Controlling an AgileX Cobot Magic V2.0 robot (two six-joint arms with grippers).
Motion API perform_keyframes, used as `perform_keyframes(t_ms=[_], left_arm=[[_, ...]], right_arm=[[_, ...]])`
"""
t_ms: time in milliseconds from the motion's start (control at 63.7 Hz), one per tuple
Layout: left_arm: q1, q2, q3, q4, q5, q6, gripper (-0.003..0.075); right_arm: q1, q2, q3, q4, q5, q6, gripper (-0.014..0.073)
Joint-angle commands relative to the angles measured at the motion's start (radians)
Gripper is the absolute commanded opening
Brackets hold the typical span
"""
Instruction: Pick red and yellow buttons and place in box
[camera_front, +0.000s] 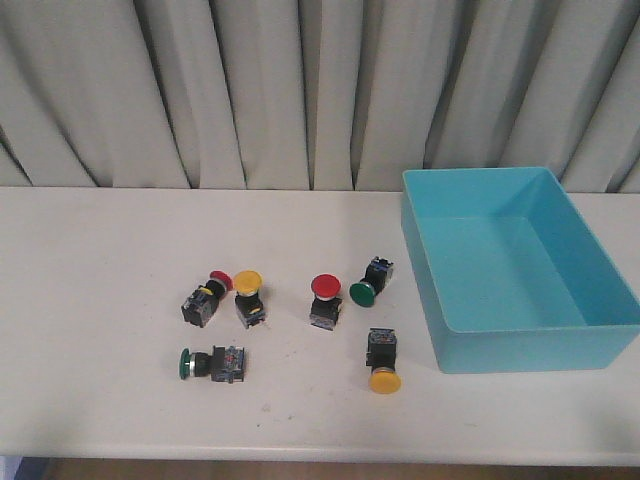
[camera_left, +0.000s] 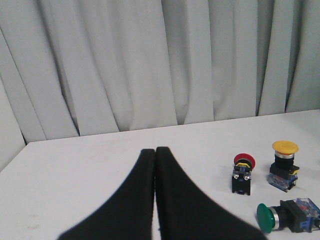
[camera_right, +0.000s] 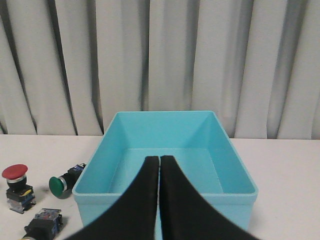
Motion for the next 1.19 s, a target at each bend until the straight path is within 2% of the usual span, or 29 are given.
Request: perform_keyframes(t_ms=[0, 910, 1051, 1177], left_arm=[[0.002, -0.015, 0.053, -0.002, -0.068, -0.002, -0.0006], [0.002, -0.015, 0.039, -0.012, -0.083, -0.021, -0.0006], [0.002, -0.012, -0.047, -0.014, -0.092, -0.107, -0.0006], [0.002, 0.024, -0.202, -0.013, -0.049, -0.126, -0.0006]], right_arm=[[-0.006, -0.011, 0.006, -0.003, -0.068, 0.000, -0.0003], [-0.006, -0.011, -0.002, -0.007, -0.101, -0.002, -0.0003], [-0.006, 0.013, -0.107, -0.006, -0.055, 0.002, -0.0003], [-0.006, 0.088, -0.263, -0.008, 0.035, -0.002, -0.0003]])
